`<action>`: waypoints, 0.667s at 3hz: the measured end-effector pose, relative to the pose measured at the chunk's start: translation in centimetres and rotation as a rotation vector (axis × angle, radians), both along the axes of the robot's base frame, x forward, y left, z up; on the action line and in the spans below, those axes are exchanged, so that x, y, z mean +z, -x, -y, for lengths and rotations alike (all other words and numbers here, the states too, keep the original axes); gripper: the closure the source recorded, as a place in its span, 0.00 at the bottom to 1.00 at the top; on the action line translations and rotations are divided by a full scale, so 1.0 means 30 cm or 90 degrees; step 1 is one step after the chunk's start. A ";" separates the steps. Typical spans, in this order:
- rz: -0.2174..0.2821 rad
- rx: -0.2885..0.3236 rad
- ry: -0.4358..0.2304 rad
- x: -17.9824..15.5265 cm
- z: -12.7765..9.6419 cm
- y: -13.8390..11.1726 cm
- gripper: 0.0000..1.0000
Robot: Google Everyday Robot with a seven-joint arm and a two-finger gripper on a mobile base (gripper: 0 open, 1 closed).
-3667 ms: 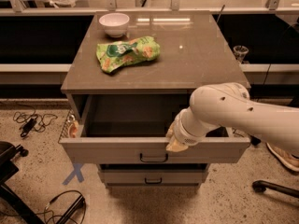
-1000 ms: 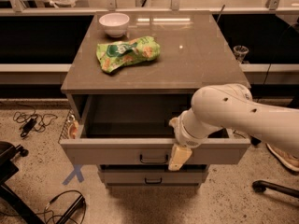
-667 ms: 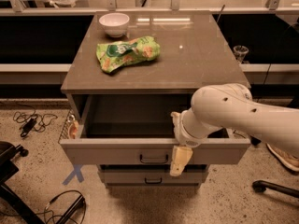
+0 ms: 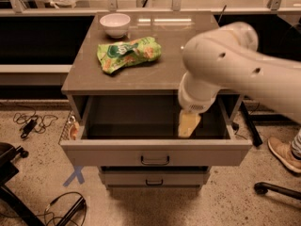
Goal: Open top drawer
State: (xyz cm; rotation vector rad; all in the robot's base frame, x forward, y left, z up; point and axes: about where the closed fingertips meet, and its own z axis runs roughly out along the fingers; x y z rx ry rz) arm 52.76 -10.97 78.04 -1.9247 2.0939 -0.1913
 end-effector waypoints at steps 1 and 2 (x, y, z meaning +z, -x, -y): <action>0.011 -0.023 0.042 0.106 0.076 -0.062 0.49; 0.005 -0.058 0.033 0.082 0.199 -0.039 0.80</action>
Offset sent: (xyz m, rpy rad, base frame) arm 0.0099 -0.0923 0.0215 -0.0289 -0.0171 -0.1489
